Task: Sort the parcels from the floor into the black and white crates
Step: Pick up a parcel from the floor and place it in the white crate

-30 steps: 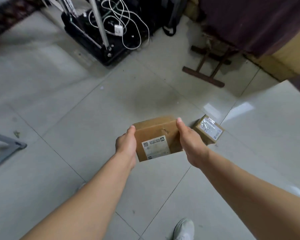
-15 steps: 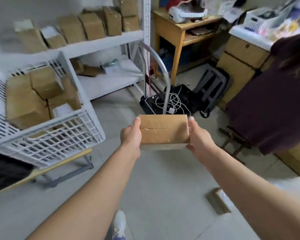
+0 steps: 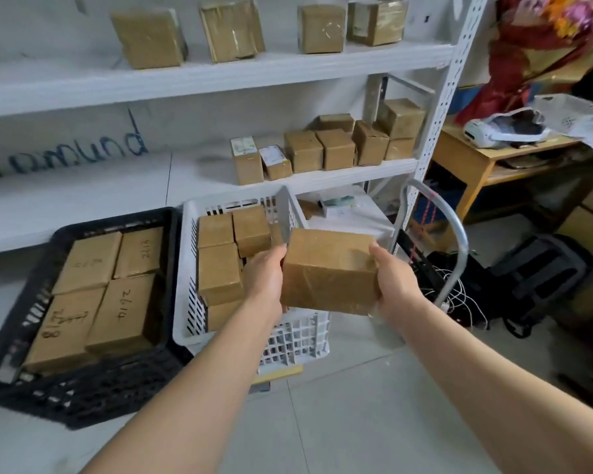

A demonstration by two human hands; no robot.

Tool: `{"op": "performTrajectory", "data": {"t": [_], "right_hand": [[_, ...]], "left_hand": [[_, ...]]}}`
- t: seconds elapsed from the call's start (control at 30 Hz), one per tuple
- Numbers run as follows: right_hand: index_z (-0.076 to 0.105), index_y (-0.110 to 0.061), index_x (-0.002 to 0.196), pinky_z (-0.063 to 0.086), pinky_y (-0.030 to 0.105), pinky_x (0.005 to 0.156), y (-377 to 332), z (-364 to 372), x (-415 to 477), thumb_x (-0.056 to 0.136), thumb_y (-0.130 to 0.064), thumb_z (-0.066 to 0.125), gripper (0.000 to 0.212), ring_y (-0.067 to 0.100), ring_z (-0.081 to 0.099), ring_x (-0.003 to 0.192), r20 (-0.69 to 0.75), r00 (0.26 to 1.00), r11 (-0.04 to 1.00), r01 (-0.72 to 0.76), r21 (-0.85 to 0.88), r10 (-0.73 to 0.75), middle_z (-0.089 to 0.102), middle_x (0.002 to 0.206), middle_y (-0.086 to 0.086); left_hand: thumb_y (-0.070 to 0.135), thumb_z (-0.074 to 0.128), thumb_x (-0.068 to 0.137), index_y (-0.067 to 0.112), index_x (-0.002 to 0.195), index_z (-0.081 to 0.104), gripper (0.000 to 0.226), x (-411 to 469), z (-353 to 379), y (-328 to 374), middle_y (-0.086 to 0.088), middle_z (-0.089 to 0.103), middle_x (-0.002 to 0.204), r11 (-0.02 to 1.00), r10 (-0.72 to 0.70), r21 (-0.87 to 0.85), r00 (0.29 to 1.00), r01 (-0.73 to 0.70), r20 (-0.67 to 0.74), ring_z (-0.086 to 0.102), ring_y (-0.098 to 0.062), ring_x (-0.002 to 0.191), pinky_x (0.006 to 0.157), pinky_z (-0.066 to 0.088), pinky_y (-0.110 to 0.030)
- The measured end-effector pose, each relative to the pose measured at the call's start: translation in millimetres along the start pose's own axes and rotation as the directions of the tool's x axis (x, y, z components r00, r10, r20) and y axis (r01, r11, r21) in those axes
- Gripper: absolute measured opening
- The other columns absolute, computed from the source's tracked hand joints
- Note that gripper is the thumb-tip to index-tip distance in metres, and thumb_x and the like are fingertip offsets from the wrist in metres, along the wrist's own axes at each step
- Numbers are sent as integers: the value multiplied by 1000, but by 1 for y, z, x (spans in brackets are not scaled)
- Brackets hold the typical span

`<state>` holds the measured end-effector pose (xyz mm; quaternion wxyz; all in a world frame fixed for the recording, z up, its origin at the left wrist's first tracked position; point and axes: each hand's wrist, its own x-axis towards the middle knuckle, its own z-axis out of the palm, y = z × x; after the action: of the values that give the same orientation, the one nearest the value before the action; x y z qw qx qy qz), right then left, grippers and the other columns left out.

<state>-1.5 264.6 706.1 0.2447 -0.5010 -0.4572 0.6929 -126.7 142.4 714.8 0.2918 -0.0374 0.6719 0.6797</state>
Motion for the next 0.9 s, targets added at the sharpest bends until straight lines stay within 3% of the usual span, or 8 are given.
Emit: {"op": "performTrajectory", "data": {"t": [0.07,0.17,0.3,0.47,0.6,0.73,0.8,0.9], "right_hand": [[63,-17,109,55,47,82,1,25,10,89,-41,56,33,30,65,94,33,999,999,32,-25,-32,65,105,9],[63,-20,99,51,44,91,7,56,27,91,-37,57,20,27,62,101,76,996,995,55,-79,-49,65,108,7],[61,-18,101,44,43,99,15,95,53,92,-36,53,21,25,56,105,113,992,976,85,-200,-63,62,112,7],[58,-13,114,44,35,91,16,135,90,94,-35,51,31,22,54,101,201,979,958,99,-269,-45,59,108,5],[57,-17,108,44,32,84,7,152,128,93,-36,52,25,21,55,95,250,968,942,103,-321,-20,58,103,4],[58,-12,121,42,30,83,3,164,161,94,-33,51,34,21,53,98,305,952,908,122,-400,7,58,109,5],[57,-12,125,40,29,82,5,169,174,95,-31,49,36,20,52,97,336,941,885,126,-448,35,56,109,4],[56,-16,129,40,27,84,8,176,194,96,-30,46,37,20,51,99,364,930,836,152,-526,60,55,111,3]], "left_hand": [[16,59,82,19,59,51,25,22,-16,4,-1,53,63,999,-52,-18,998,51,-23,48,-17,64,61,35,-31],[14,59,84,18,65,50,21,49,-36,1,-6,52,75,991,-134,-35,989,131,-70,46,-19,74,66,36,-32],[16,60,88,13,90,62,5,78,-51,-4,-10,65,106,978,-200,-80,973,192,-115,60,-26,101,98,46,-43],[15,57,91,16,123,59,32,110,-53,3,-9,56,132,973,-220,-111,953,201,-209,51,-28,121,106,39,-46],[12,57,91,17,122,61,31,138,-41,7,-8,59,125,973,-226,-100,944,207,-243,54,-27,116,106,40,-46],[15,53,93,13,86,58,9,164,-32,3,-5,60,86,951,-305,-131,918,280,-255,57,-23,86,95,48,-40],[17,53,94,10,89,55,9,173,-28,-3,-7,58,84,937,-347,-143,902,320,-257,56,-22,81,91,48,-40],[18,52,95,7,106,54,16,183,-25,-11,-10,58,100,910,-412,-163,877,382,-247,56,-25,93,85,50,-38]]}}
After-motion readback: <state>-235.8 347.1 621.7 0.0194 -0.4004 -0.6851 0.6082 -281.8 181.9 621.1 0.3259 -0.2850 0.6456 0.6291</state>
